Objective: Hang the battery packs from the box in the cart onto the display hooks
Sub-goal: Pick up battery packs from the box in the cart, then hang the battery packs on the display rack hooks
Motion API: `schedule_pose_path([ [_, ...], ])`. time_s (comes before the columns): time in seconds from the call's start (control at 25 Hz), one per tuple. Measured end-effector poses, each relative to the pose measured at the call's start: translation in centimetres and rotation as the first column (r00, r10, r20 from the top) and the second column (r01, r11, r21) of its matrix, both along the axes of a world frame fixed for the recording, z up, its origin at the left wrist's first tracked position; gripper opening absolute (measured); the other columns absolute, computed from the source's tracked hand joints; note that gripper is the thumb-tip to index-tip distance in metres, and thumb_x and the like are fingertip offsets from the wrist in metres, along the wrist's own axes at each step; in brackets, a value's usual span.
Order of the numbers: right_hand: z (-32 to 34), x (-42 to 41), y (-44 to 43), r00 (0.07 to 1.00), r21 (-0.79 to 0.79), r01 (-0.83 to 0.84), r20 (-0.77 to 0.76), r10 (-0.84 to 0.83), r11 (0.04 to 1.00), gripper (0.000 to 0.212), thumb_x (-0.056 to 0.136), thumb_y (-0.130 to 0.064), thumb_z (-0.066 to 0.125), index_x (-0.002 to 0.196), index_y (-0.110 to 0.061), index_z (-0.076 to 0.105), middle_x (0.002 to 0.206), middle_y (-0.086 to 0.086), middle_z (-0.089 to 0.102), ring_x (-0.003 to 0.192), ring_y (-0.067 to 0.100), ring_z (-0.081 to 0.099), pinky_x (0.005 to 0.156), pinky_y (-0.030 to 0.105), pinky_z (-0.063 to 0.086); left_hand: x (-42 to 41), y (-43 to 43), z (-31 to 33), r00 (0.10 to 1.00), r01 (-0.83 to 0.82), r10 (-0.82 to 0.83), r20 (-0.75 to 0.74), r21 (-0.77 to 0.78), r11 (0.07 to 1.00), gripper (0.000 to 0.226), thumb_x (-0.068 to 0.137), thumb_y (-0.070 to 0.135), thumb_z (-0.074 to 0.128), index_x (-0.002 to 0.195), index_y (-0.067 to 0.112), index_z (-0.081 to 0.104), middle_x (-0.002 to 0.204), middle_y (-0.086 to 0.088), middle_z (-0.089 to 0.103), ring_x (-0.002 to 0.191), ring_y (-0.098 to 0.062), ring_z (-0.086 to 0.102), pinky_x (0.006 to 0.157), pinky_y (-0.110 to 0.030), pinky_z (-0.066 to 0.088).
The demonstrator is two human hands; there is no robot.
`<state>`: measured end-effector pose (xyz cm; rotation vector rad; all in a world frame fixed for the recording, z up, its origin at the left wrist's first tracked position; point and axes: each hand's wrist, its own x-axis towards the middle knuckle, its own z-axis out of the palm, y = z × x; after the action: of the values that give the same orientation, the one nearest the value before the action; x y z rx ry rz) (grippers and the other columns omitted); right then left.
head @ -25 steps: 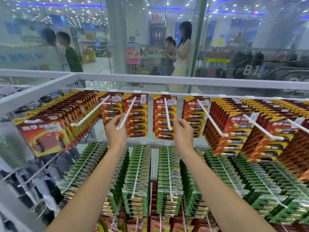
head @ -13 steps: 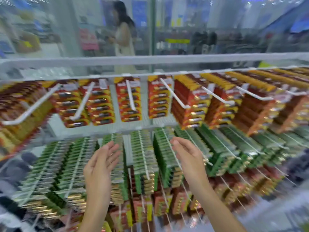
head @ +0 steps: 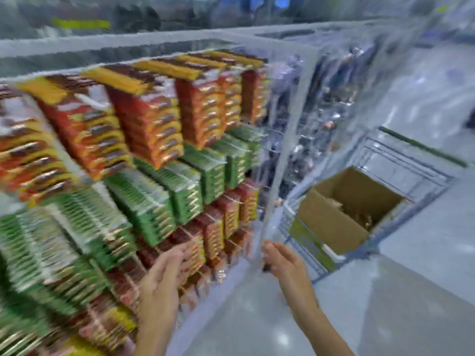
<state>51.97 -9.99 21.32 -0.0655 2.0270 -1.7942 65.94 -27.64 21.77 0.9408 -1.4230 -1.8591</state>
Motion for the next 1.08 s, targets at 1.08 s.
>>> schedule_pose_path([
  [1.08, -8.6, -33.3, 23.7, 0.850, 0.219, 0.447, 0.199, -0.488, 0.868, 0.015, 0.101, -0.040, 0.061, 0.108, -0.031, 0.071, 0.108, -0.011, 0.073, 0.106, 0.012, 0.067, 0.100, 0.041, 0.052, -45.4, 19.5, -8.5, 0.716, 0.607, -0.631, 0.299, 0.180, 0.774, 0.022, 0.107, 0.022, 0.055, 0.109, 0.017, 0.076, 0.104, 0.004, 0.080, 0.099, -0.019, 0.075, 0.090, -0.035, 0.056],
])
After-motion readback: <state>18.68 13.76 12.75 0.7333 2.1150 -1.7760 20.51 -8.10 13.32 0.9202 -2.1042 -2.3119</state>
